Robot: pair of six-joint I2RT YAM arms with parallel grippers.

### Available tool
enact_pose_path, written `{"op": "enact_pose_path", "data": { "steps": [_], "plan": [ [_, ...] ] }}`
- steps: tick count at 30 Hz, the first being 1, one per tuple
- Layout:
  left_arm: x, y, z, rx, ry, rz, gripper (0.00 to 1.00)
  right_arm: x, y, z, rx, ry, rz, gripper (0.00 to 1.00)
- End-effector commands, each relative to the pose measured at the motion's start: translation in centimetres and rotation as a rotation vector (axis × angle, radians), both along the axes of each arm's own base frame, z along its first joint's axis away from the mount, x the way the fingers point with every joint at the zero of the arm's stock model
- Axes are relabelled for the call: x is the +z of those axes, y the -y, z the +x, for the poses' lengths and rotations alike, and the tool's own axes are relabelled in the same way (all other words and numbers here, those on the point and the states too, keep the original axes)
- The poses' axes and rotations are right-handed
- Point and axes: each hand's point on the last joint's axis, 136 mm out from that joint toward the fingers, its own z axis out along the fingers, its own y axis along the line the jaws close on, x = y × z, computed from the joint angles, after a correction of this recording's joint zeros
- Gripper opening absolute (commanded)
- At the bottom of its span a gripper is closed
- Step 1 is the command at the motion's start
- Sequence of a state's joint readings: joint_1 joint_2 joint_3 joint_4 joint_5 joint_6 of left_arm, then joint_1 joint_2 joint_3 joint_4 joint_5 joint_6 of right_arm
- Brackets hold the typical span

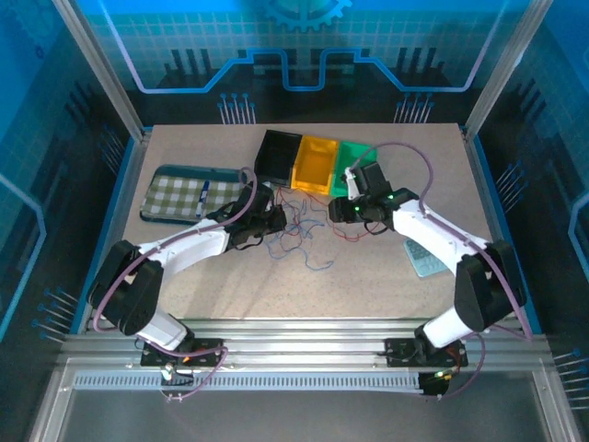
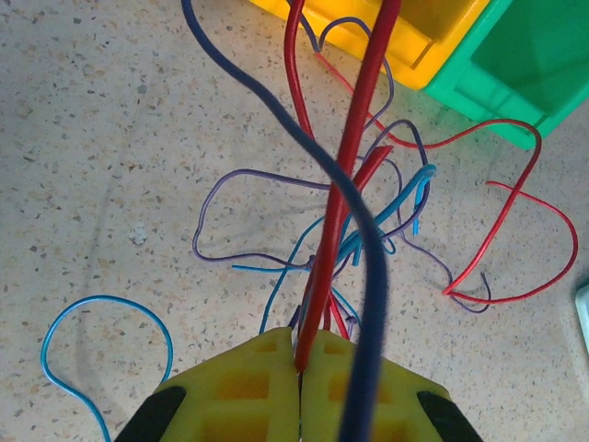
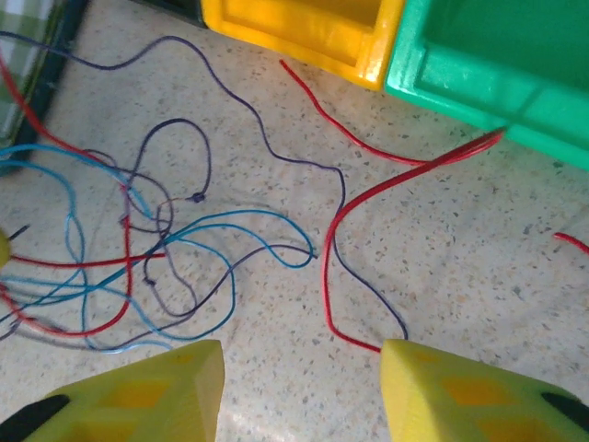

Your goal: Untangle the cables

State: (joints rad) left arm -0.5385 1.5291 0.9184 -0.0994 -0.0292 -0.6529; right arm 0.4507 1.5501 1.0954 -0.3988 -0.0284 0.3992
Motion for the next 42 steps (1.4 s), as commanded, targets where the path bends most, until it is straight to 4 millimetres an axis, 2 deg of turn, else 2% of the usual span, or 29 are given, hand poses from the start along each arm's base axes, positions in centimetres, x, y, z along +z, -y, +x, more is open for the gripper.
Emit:
{"op": "enact_pose_path", "data": {
  "steps": [1,4,9,12,17,21,24,30,38,42],
  "plan": [
    [1.6,0.4,1.1,0.01,0.044,-0.025,0.0,-1.4,-1.1,1.7,-0.026,0.003,0.006,0.46],
    [1.7,0.4,1.1,0.012,0.04,-0.025,0.0,-2.7,-1.7,2.8,-0.022,-0.028,-0.009,0.43],
    [1.9,0.1,1.1,0.02,0.049,-0.018,0.0,-5.4,-2.0,3.3,-0.011,-0.091,-0.055,0.41],
    [1.8,0.1,1.0,0.02,0.048,-0.014,0.0,-6.3,-2.0,3.9,-0.018,-0.093,-0.075,0.31],
    [1.9,0.0,0.9,0.015,0.051,-0.008,0.0,-6.4,-2.1,5.0,-0.021,-0.079,-0.086,0.14],
    [1.8,0.1,1.0,0.009,0.047,-0.003,0.0,-5.3,-2.1,5.3,-0.016,-0.055,-0.088,0.05],
    [1.6,0.2,1.0,0.006,0.038,-0.001,0.0,-3.1,-1.7,5.3,-0.005,-0.019,-0.096,0.01],
    [1.4,0.2,1.0,0.004,0.036,-0.001,0.0,3.6,-0.6,6.1,-0.016,0.085,-0.038,0.0],
    [1.4,0.4,1.4,0.009,0.038,-0.001,0.0,11.5,-0.9,10.8,-0.056,0.238,0.112,0.0],
    [1.4,0.3,1.5,0.014,0.042,0.001,0.0,13.1,-1.1,13.8,-0.078,0.252,0.191,0.0]
  ]
}}
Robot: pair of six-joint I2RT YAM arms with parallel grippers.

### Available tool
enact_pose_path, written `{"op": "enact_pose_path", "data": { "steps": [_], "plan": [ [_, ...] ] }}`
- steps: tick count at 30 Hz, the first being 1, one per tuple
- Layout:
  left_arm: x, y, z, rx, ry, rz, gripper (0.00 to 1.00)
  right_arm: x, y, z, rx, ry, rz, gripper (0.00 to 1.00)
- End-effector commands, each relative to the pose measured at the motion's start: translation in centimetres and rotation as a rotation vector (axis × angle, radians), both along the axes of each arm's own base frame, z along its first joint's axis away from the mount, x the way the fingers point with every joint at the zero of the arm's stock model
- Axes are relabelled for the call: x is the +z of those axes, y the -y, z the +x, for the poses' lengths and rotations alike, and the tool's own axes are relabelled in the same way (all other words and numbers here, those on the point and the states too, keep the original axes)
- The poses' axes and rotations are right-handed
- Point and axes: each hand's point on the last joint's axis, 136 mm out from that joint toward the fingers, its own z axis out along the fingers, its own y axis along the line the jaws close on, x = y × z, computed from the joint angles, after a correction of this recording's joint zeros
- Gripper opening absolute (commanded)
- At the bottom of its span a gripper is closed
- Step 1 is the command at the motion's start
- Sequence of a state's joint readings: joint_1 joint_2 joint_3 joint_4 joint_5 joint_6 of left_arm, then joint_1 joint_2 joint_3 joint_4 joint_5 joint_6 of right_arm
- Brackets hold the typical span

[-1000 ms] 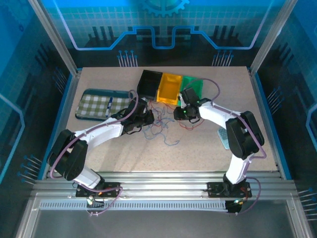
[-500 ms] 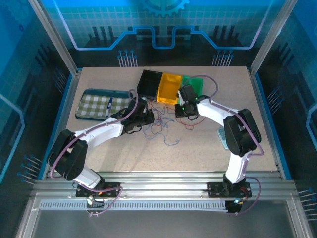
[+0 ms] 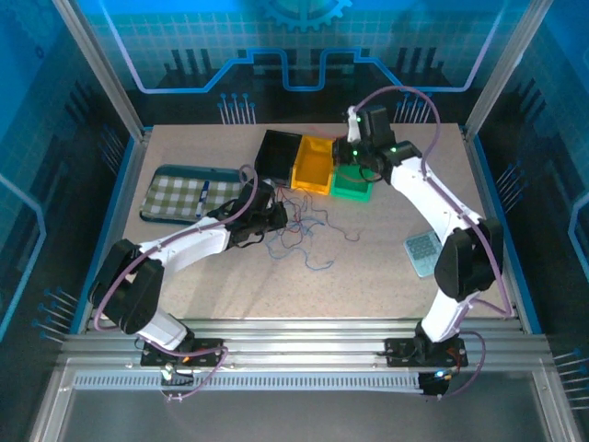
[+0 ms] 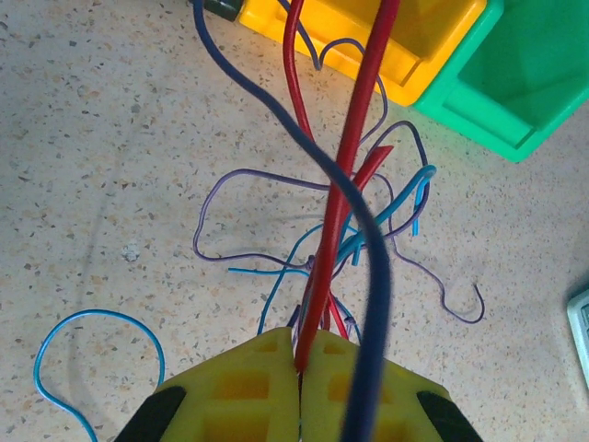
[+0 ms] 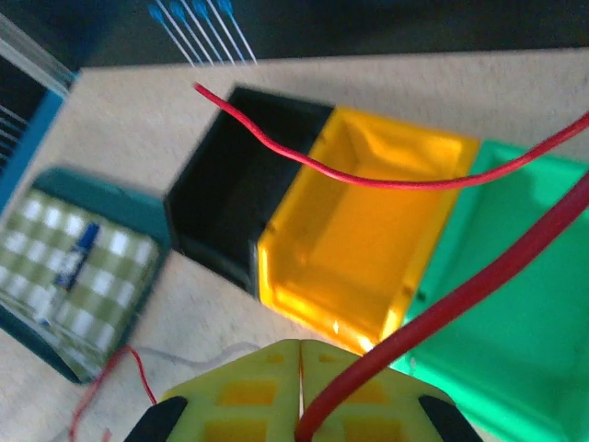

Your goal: Untangle the cables

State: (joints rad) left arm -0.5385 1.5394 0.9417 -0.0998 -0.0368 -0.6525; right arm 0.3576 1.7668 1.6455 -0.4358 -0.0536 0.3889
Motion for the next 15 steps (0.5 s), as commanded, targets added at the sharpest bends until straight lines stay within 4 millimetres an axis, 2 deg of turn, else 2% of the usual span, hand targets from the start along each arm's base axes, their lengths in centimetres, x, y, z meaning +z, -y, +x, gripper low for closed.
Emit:
{"op": "enact_pose_path", "data": {
  "steps": [1,6,10,15],
  "plan": [
    [1.0,0.1,0.9,0.011,0.031,0.003,0.0,0.2,-0.3,2.5,-0.001,-0.013,0.085,0.0],
    [1.2,-0.3,0.8,0.021,0.04,0.014,0.0,-0.4,-0.7,5.4,0.024,-0.026,0.189,0.0],
    [1.5,-0.5,0.9,0.022,0.047,0.03,0.0,-2.3,-0.6,7.6,0.027,-0.033,0.313,0.0],
    [1.7,-0.8,0.9,0.011,0.031,0.071,0.0,-5.7,1.4,9.5,-0.03,-0.024,0.486,0.0]
  ]
}}
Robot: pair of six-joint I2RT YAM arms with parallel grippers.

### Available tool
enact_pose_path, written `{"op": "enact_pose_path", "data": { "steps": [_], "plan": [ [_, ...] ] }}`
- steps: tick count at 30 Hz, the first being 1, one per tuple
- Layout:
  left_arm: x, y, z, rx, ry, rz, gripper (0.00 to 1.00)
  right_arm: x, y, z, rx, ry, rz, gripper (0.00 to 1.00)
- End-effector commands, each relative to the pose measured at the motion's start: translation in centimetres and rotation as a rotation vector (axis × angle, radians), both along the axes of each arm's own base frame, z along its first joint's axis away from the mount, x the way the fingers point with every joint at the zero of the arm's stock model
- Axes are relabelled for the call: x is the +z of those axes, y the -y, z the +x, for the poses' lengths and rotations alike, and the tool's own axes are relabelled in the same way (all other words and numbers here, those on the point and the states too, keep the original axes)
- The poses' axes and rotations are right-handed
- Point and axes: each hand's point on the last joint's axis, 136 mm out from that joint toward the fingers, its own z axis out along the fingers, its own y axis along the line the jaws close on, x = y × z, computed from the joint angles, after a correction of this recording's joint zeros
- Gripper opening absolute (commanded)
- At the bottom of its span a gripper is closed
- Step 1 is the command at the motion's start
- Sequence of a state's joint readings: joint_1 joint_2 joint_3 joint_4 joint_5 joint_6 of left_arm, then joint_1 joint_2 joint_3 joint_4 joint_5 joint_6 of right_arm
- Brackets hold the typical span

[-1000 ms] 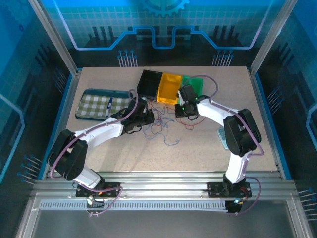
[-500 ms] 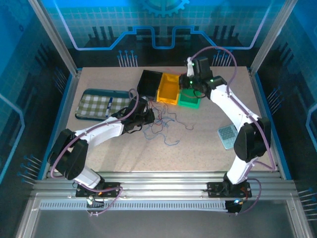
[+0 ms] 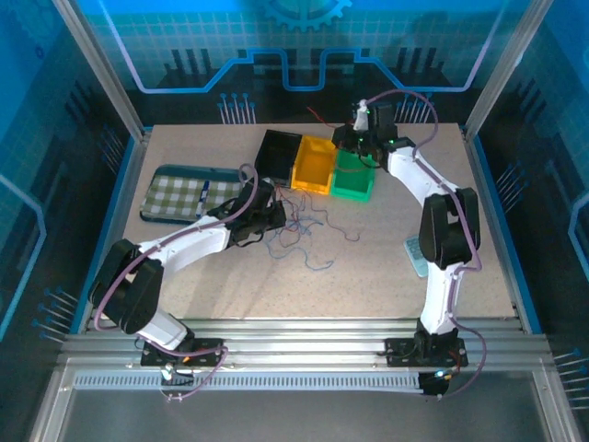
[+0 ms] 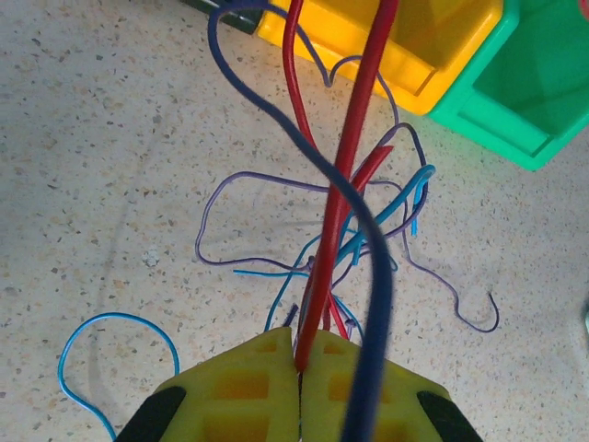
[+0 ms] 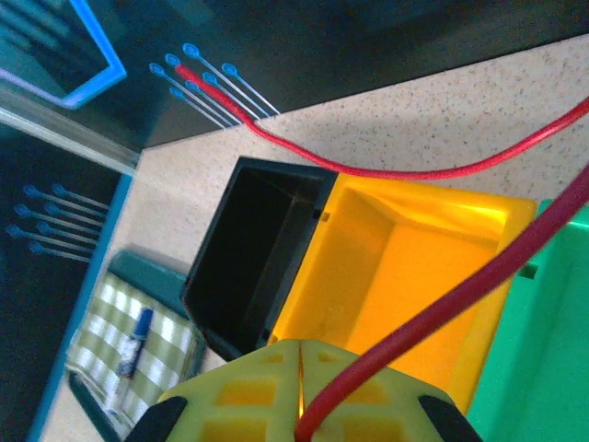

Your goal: Untangle the cables

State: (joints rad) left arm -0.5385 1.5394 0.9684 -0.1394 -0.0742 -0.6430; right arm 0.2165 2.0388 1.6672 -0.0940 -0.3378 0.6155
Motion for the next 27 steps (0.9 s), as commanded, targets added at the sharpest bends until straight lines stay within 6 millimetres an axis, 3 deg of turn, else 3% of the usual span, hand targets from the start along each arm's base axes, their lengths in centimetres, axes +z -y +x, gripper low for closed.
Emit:
{"op": "enact_pose_path", "data": {
  "steps": [1,4,11,16,27],
  "plan": [
    [1.4,-0.3,0.5,-0.011,0.019,0.044,0.0,-0.9,1.3,1.7,-0.042,0.035,0.171,0.0],
    [1.4,-0.4,0.4,-0.017,0.005,0.061,0.0,-3.1,3.0,1.8,-0.096,0.033,0.144,0.0],
    [1.0,-0.7,0.1,-0.018,-0.021,0.083,0.0,-7.4,6.3,0.6,-0.207,-0.077,-0.104,0.0],
    [0.9,-0.7,-0.1,-0.015,-0.021,0.082,0.0,-8.6,7.3,-0.6,-0.209,-0.149,-0.217,0.0],
    [0.5,0.4,0.6,-0.03,-0.015,0.064,0.0,-8.9,6.5,-2.5,-0.078,-0.279,-0.439,0.0]
  ]
}}
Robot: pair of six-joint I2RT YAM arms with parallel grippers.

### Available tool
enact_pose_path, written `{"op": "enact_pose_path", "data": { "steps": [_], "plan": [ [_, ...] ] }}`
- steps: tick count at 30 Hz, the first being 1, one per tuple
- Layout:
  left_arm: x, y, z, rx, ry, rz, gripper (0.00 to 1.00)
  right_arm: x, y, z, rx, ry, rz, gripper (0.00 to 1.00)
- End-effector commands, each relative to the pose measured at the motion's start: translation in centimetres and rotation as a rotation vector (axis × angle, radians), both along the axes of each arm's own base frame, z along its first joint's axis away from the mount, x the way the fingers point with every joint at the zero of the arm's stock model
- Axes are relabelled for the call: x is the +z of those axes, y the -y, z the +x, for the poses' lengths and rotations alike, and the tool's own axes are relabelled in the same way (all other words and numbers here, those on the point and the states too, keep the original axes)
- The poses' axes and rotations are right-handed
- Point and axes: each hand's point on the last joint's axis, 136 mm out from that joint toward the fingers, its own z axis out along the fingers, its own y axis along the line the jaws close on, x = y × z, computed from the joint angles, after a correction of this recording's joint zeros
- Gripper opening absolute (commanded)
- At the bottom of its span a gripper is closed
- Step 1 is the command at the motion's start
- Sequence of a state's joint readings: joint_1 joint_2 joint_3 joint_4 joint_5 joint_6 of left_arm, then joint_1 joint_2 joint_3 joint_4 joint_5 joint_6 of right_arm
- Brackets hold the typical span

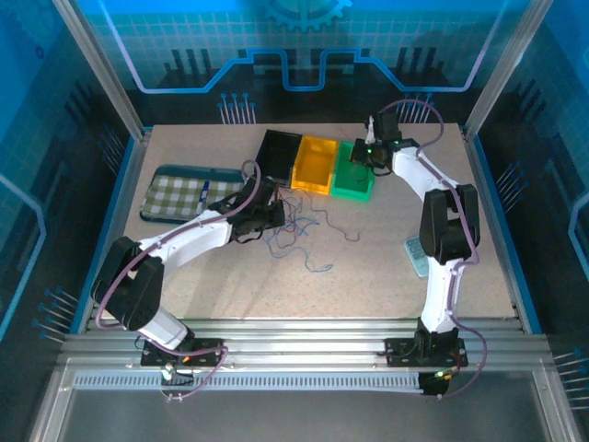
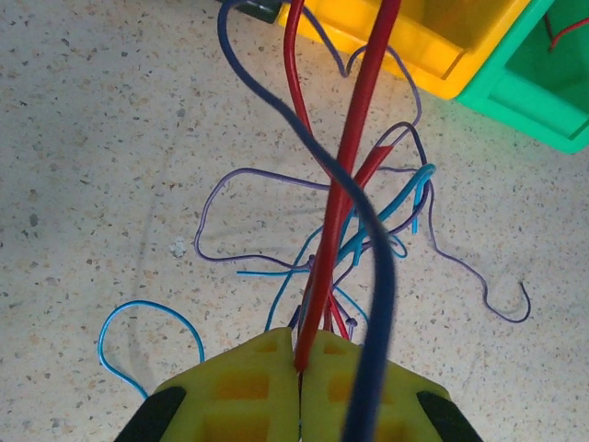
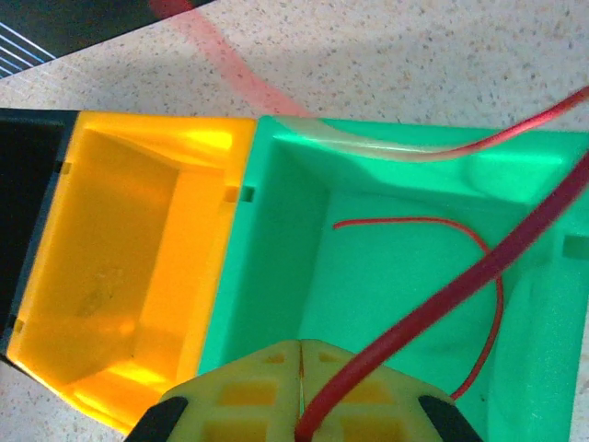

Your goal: Untangle the cables

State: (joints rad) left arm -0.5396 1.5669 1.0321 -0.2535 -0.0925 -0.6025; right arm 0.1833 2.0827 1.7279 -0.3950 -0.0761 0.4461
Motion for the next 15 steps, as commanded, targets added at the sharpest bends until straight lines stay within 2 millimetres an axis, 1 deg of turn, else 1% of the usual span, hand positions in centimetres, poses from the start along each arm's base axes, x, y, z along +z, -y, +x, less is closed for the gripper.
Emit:
{"op": "enact_pose_path", "data": {
  "steps": [1,3,5,8,11,15],
  "plan": [
    [0.9,0.9,0.9,-0.015,0.033,-0.013,0.0,-2.6,-0.1,-1.8,0.044,-0.12,-0.097,0.0],
    [0.8,1.1,0.9,-0.02,0.032,-0.015,0.0,-1.8,-0.4,-1.3,0.032,-0.053,-0.085,0.0],
    [0.8,1.1,0.9,-0.02,0.029,-0.016,0.0,-0.5,-0.6,-0.5,0.015,0.026,-0.07,0.0],
    [0.7,1.1,0.9,-0.023,0.027,-0.017,0.0,0.3,-0.8,-0.4,0.028,0.037,-0.072,0.0],
    [0.7,1.1,0.8,-0.025,0.028,-0.015,0.0,-0.1,-0.8,-1.1,0.038,0.015,-0.086,0.0],
    [0.7,1.0,0.7,-0.024,0.034,-0.016,0.0,-1.2,0.1,-2.1,0.002,-0.036,-0.111,0.0]
  ]
}}
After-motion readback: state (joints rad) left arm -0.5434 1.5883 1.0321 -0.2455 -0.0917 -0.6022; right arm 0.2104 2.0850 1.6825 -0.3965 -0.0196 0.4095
